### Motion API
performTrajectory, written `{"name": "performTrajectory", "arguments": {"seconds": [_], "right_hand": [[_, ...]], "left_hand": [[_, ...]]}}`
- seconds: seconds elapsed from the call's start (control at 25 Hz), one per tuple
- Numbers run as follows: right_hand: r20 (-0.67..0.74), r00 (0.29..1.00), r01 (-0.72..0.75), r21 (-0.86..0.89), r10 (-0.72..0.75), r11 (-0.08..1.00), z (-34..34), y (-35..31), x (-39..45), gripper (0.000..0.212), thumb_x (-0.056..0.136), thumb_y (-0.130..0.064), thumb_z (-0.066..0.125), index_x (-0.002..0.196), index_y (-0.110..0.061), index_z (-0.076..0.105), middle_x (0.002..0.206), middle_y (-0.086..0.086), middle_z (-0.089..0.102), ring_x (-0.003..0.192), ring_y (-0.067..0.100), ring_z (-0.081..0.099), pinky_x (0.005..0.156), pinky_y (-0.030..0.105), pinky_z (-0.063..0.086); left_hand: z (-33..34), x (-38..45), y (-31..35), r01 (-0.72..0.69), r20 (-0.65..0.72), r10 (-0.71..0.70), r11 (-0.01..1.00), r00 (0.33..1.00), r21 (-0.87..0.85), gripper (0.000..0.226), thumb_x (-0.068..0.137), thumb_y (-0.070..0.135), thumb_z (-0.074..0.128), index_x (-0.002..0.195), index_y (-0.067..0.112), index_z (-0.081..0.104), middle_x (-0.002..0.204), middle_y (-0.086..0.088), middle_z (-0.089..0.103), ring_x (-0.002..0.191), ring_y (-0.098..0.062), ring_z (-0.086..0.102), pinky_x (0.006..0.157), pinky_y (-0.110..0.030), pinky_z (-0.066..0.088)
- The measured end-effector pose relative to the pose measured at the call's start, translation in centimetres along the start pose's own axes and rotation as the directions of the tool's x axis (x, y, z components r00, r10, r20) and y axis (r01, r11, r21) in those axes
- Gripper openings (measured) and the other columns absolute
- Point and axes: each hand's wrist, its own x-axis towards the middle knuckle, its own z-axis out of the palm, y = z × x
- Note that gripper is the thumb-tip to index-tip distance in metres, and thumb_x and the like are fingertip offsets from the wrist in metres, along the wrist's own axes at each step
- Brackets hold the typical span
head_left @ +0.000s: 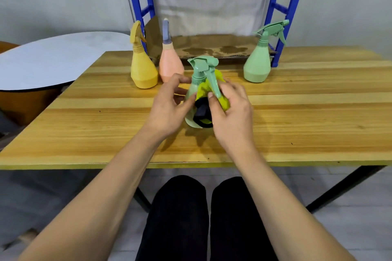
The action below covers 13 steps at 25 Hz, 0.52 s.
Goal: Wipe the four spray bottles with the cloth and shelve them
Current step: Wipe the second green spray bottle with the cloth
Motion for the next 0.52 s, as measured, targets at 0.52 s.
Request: {"name": "performTrajectory", "arguments": {"seconds": [0.52], "right_hand": [[0.051,0.998,-0.051,0.196,0.042,0.979,-0.4,1.5,0.8,0.029,0.094,-0.013,0.065,0.122,-0.015,0.071,0.122,0.003,0.063,0.116,0.006,0.057,0.101,0.016,0.043]], "left_hand": [[0.4,-0.3,0.1,0.048,-0.085,-0.036,0.988,0.996,0.145,0.034,0.096,0.047,0.061,0.125,0.03,0.06,0.119,-0.002,0.061,0.092,0.001,0.06,0.077,-0.008,0.046]]}}
